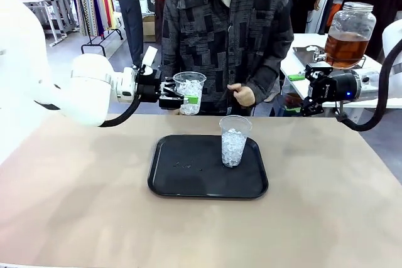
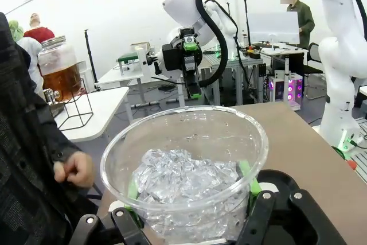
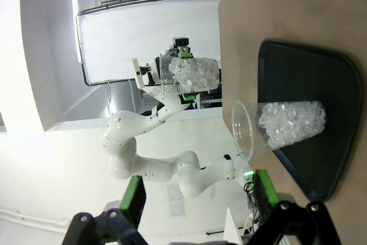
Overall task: Pour the drink into the iced cup.
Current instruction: Open the gripper to release the iced cup you were holding.
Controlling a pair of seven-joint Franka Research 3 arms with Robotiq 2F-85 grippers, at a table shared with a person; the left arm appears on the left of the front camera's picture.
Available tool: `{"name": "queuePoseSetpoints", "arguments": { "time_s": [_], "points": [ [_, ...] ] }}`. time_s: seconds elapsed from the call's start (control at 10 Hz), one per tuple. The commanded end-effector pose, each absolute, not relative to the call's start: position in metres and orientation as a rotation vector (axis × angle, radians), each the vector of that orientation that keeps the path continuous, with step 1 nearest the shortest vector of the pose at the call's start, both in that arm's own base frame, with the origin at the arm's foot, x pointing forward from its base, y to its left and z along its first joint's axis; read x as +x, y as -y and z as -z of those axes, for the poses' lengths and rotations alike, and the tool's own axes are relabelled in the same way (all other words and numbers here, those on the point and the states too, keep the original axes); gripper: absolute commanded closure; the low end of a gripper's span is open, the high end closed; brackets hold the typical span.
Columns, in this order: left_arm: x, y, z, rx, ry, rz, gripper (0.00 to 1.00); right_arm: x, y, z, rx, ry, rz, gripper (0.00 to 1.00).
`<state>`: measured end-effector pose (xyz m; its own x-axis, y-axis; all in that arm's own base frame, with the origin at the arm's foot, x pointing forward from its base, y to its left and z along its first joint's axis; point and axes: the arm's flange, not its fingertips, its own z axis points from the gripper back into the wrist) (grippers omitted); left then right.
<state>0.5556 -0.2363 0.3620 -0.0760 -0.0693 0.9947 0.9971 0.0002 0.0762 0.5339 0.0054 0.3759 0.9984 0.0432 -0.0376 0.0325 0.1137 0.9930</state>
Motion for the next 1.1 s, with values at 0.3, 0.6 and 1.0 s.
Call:
{"name": "queuePoseSetpoints", "arguments": {
  "time_s": [0.3,0.6,1.0],
  "points": [
    [0.5540,0.2392,-0.3655,-1.118,1.224,1.304,0.20,0.5344,-0.0050,-0.3771,1.454,-0.055,-0.006,0.00],
    [0.5540,0.2392,-0.3655,-1.118,1.224,1.304,0.20,0.5344,-0.0050,-0.3771,1.454,-0.055,-0.006,0.00],
    [0.5540,0.2392,-0.3655,-1.118,1.224,1.304,0.20,0.5344,-0.0050,-0.3771,1.454,-0.055,-0.006,0.00]
  ]
}}
